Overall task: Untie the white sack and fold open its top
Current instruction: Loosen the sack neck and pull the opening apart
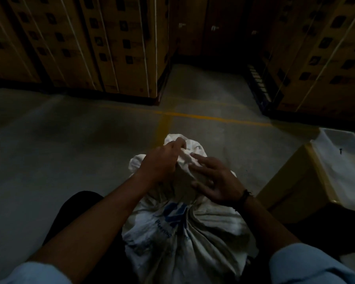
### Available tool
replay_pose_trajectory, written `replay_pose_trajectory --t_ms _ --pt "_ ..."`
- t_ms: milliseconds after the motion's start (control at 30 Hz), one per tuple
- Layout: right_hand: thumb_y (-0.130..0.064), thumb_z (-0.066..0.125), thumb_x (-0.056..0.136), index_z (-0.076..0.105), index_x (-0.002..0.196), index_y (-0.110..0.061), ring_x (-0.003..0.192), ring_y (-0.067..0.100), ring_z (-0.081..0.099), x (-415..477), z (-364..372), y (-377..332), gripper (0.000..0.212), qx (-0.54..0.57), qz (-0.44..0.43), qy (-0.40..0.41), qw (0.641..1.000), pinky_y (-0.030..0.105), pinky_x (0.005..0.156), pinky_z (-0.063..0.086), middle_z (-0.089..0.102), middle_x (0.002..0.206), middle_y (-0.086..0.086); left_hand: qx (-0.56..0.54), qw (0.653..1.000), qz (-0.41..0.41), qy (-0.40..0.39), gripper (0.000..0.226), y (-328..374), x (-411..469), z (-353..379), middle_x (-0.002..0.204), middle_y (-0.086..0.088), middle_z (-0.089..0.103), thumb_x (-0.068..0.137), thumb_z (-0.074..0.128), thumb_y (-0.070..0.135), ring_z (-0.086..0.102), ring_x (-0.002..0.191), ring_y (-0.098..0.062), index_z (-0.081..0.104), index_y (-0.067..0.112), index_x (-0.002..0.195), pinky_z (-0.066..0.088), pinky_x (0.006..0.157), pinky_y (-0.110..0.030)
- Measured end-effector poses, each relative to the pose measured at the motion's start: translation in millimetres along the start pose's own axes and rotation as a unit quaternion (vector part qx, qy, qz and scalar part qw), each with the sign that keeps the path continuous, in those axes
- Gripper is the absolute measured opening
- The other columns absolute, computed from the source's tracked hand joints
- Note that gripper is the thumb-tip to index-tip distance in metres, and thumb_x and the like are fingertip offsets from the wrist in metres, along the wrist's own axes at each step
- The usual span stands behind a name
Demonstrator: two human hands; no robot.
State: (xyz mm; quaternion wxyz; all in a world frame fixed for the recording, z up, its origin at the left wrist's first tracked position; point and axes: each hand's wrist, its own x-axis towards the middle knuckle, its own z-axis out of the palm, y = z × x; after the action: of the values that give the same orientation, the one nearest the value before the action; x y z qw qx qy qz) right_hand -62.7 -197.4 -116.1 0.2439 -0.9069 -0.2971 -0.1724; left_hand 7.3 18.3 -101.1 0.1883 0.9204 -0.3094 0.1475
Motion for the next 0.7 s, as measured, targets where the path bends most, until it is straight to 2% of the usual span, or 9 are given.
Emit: replay_pose_trajectory --t_ms 67,167,267,333,367,433,533,633,700 --pt "-0.036 0.063 0.090 0.059 0.129 -0.019 0.122 0.011 0.052 5 -3 -3 0.043 0.051 0.049 0.051 0.996 0.024 0.101 0.045 0.054 0.137 0.001 -0.026 0.999 0.020 0.019 0.040 -2 2 5 0.108 -0.010 0.068 0.092 0.063 0.022 0.066 0.084 -0.033 0.042 0.026 0.125 0.053 0.074 -0.041" --pt "-0.020 0.074 0.081 0.050 0.124 -0.015 0.098 0.008 0.057 10 -3 -3 0.049 0.096 0.149 0.098 0.979 0.019 0.084 0.049 0.055 0.123 -0.004 -0.015 0.998 0.046 -0.031 0.065 -9 5 5 0.126 -0.008 0.061 0.089 0.064 0.028 0.058 0.104 -0.029 0.028 0.033 0.142 0.042 0.091 -0.042" --pt "-0.012 0.069 0.078 0.048 0.127 -0.009 0.110 0.026 0.052 11 7 6 0.054 -0.007 0.209 0.086 0.974 0.035 0.096 0.045 0.052 0.129 0.011 0.046 0.989 0.077 -0.121 0.081 -9 1 8 0.140 -0.007 0.040 0.089 0.038 0.060 0.039 0.119 -0.026 0.010 0.024 0.157 0.029 0.102 -0.046" --pt "-0.015 0.066 0.077 0.050 0.130 -0.006 0.117 0.038 0.049 9 15 11 0.056 -0.110 0.216 0.041 0.969 0.047 0.099 0.042 0.053 0.132 0.019 0.048 0.987 0.056 -0.145 0.077 -5 -2 14 0.138 -0.006 0.037 0.092 0.021 0.067 0.035 0.120 -0.025 0.013 0.025 0.156 0.027 0.104 -0.045" --pt "-0.017 0.066 0.077 0.051 0.131 -0.006 0.112 0.040 0.055 8 17 13 0.057 -0.145 0.201 0.016 0.969 0.048 0.095 0.045 0.057 0.127 0.020 0.056 0.988 0.050 -0.132 0.070 -4 0 15 0.137 -0.006 0.040 0.095 0.021 0.063 0.036 0.120 -0.025 0.023 0.025 0.153 0.027 0.103 -0.043" --pt "-0.015 0.067 0.076 0.048 0.135 -0.009 0.091 0.040 0.065 9 17 13 0.062 -0.173 0.180 -0.024 0.968 0.044 0.077 0.053 0.065 0.116 0.018 0.067 0.991 0.064 -0.095 0.049 -6 5 12 0.130 -0.007 0.049 0.096 0.043 0.044 0.042 0.117 -0.027 0.046 0.020 0.138 0.032 0.102 -0.041" --pt "-0.026 0.069 0.075 0.039 0.138 -0.018 0.077 0.036 0.067 11 14 6 0.071 -0.179 0.128 -0.043 0.974 0.038 0.060 0.053 0.067 0.113 0.013 0.057 0.992 0.107 -0.025 0.030 -12 7 5 0.109 -0.008 0.061 0.076 0.070 0.018 0.055 0.101 -0.029 0.062 0.016 0.104 0.047 0.085 -0.039" --pt "-0.060 0.053 0.085 0.032 0.146 -0.018 0.106 0.022 0.058 12 16 0 0.077 -0.095 0.115 -0.082 0.985 0.036 0.088 0.048 0.059 0.126 0.007 0.019 0.996 0.083 0.005 0.030 -16 1 1 0.104 -0.003 0.068 0.074 0.072 0.015 0.065 0.085 -0.027 0.065 0.017 0.103 0.047 0.065 -0.030" --pt "-0.050 0.056 0.087 0.048 0.137 -0.014 0.110 0.020 0.053 12 16 6 0.062 -0.014 0.119 -0.097 0.988 0.030 0.093 0.041 0.060 0.121 0.009 0.034 0.998 0.041 -0.014 0.042 -16 1 -1 0.113 -0.002 0.071 0.080 0.070 0.024 0.069 0.089 -0.029 0.061 0.021 0.121 0.050 0.066 -0.033"
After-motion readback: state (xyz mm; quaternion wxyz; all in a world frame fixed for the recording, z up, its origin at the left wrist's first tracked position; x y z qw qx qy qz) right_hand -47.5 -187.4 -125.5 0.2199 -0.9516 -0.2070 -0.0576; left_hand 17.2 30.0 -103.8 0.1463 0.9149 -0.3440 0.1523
